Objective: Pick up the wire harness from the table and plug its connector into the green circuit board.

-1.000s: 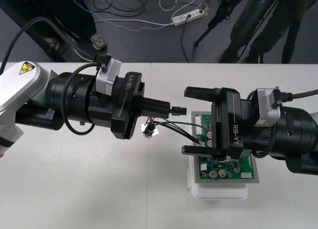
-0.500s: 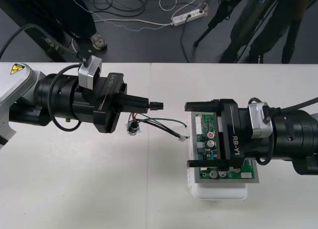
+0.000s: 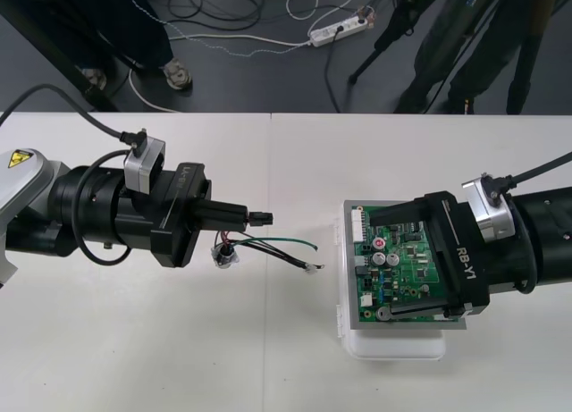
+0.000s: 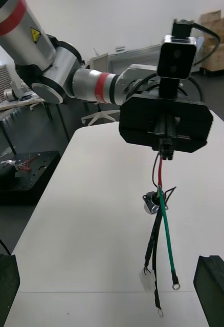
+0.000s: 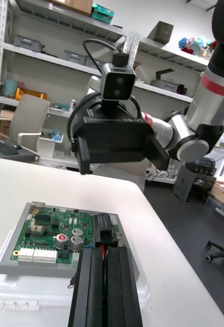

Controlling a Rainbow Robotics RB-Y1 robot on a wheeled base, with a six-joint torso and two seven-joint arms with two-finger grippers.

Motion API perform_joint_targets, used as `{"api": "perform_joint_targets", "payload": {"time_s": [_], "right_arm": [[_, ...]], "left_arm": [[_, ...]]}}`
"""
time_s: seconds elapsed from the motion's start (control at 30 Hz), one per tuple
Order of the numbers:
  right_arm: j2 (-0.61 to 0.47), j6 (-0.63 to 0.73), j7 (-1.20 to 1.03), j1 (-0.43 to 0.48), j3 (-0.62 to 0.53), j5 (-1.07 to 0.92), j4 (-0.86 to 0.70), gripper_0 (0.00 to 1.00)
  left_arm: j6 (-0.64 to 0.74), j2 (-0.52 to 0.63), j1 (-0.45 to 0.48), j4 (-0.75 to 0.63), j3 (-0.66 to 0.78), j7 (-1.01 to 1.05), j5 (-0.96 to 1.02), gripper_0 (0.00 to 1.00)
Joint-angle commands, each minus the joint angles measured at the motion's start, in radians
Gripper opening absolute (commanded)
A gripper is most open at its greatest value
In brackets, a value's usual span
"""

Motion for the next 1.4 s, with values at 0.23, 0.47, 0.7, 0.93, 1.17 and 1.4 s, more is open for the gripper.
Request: {"api": "perform_joint_targets", "payload": {"time_s": [0.23,0.47,0.7,0.93,1.17,1.4], "right_arm": [[-0.074,-0.008,-0.103,-0.031,-0.095,0.073,-0.032,1.0],[-0.13,-0.008,-0.103,-0.031,-0.113,0.136,-0.032,1.0],[-0.194,-0.008,-0.114,-0.043,-0.15,0.201,-0.032,1.0],[-0.243,-0.008,-0.125,-0.053,-0.179,0.332,-0.032,1.0],[-0.294,-0.008,-0.12,-0.051,-0.178,0.42,-0.034,1.0],[-0.312,-0.008,-0.106,-0.048,-0.153,0.541,-0.034,1.0]], "left_arm": [[-0.116,-0.077,0.036,0.073,0.072,-0.146,-0.093,0.0],[-0.133,-0.111,0.027,0.151,0.07,-0.229,-0.149,0.0],[-0.154,-0.145,0.008,0.228,0.072,-0.274,-0.207,0.0],[-0.163,-0.166,0.004,0.262,0.072,-0.304,-0.247,0.0],[-0.208,-0.211,-0.016,0.372,0.07,-0.387,-0.258,0.0],[-0.232,-0.24,-0.048,0.47,0.07,-0.456,-0.284,0.0]]}}
